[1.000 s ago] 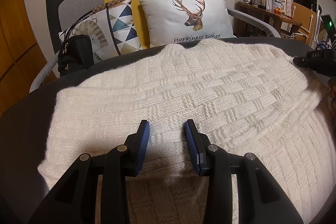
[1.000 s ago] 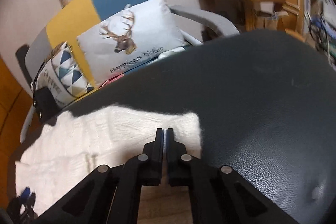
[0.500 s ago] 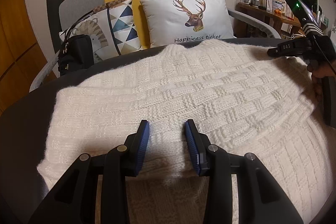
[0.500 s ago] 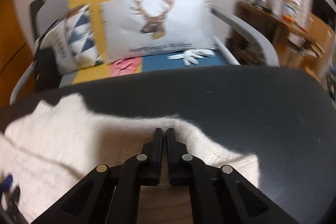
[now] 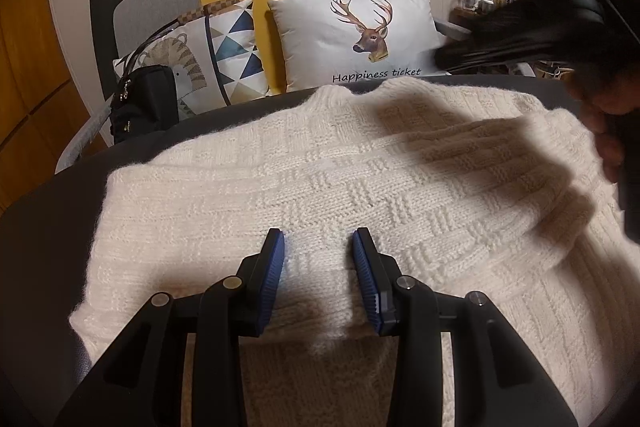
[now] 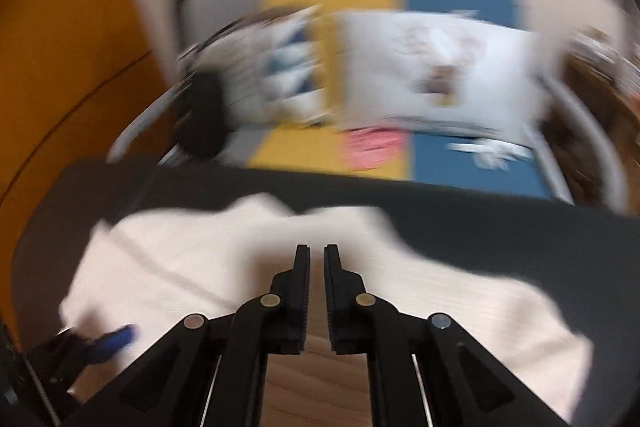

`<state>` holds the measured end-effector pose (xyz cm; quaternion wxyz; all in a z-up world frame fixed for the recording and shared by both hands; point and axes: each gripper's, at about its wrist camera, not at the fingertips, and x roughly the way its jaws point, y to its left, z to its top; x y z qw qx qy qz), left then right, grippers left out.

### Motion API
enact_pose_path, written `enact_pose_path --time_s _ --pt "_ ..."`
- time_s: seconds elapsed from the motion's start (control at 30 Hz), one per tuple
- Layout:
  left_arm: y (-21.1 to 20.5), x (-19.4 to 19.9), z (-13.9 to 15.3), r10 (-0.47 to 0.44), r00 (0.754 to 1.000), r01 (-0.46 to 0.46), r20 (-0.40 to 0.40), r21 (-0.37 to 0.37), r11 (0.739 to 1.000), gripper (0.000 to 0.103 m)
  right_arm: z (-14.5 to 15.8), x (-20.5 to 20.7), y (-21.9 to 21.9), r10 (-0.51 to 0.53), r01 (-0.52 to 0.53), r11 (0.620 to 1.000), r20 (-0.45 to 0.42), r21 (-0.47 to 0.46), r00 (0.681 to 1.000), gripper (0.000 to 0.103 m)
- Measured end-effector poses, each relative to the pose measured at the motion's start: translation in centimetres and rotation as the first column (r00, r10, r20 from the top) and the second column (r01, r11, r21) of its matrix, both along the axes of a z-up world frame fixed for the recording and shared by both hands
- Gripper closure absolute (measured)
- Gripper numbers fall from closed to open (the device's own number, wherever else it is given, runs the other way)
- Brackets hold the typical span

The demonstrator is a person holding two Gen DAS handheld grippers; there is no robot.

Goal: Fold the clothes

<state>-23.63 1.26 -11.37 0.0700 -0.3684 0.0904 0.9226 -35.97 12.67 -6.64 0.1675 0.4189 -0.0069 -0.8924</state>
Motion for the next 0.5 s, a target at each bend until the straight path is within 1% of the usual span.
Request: enact_pose_path --time_s 0.03,0.1,0.2,0.33,0.43,0.5 --pt "0.0 0.0 0.0 0.000 1.000 0.000 0.000 0.002 1.000 0.064 -0.4 -0.8 -1.8 0.025 -0.025 0.999 0.002 0.037 1.000 0.096" --pt "-0.1 0.0 0.0 0.000 1.000 0.000 0.000 0.003 1.000 0.064 -1.6 -2.4 -3.8 0.053 -0.055 0.997 0.027 0.063 0.998 0.096" --pt "-0.1 0.0 0.0 -0.001 1.000 0.001 0.001 0.010 1.000 0.064 -3.9 -4.7 -4.7 0.012 -0.021 0.994 0.085 0.106 0.996 0.096" --pt "-0.3 -0.1 0.0 -0.001 1.000 0.001 0.002 0.020 1.000 0.064 -4.8 -6.0 -3.2 -0.086 0.080 0.994 0.072 0.079 0.994 0.100" --pt "-0.3 -0.2 0.0 0.000 1.000 0.000 0.001 0.019 1.000 0.064 -4.5 -5.7 -3.0 -0.084 0.080 0.995 0.062 0.055 0.995 0.100" --pt "-0.4 -0.2 0.0 0.000 1.000 0.000 0.001 0.021 1.000 0.064 -3.5 -5.3 -3.1 -0.065 0.065 0.998 0.048 0.008 0.997 0.095"
